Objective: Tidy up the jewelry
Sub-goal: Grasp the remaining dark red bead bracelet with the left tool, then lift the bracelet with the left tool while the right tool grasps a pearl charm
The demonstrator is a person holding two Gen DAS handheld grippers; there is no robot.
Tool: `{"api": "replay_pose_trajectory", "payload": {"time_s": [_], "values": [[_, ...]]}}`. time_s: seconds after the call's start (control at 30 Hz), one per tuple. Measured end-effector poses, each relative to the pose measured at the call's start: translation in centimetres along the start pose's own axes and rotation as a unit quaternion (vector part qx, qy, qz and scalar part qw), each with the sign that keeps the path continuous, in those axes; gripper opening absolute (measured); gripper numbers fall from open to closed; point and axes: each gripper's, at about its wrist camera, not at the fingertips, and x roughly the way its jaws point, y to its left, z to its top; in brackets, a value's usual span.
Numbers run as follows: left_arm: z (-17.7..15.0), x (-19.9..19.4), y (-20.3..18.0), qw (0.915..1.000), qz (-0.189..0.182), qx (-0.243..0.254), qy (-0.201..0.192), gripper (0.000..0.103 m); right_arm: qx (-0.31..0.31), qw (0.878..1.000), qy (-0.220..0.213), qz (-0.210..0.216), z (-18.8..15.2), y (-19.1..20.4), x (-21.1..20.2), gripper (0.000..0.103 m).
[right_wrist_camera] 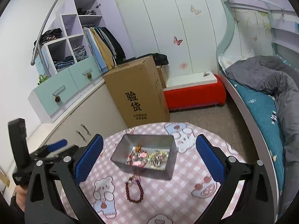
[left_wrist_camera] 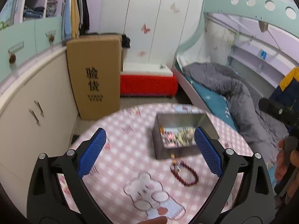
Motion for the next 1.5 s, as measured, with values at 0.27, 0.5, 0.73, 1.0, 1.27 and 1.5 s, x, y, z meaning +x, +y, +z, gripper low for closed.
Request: {"api": "replay_pose_trajectory", "payload": {"time_s": [0.27,0.5,0.73,1.0,1.27,1.5], "values": [[-4.0,0.8,-1.7,0.9993,0.008,0.005,0.035,0.093,-0.003,1.0,0.027,-0.01,-3.8,-0.1,-0.8,0.096],[-6.8,4.1,-3.4,0.9956,0.015,0.012,0.091,0.093,0.023,0.998,0.06,-0.01,-6.6,-1.2,-0.3,0.096],[-8.6,8.7,-4.7,0.9871,0.031,0.035,0.153,0.092,0.033,0.997,0.069,-0.012,-7.2,-1.9,-0.1,0.096],[-9.1,8.8,-4.1,0.9857,-0.019,0.054,0.158,0.008,0.04,0.996,0.081,-0.008,-7.6,-1.9,0.8,0.096],[-6.9,5.8,-3.5,0.9899,-0.073,0.057,0.107,0.007,0.034,0.995,0.089,0.001,-7.7,-1.0,1.5,0.096],[-5.4,1.9,-2.5,0.994,-0.067,0.052,0.069,0.007,0.008,0.993,0.118,0.015,-8.6,0.9,4.0,0.096]]}}
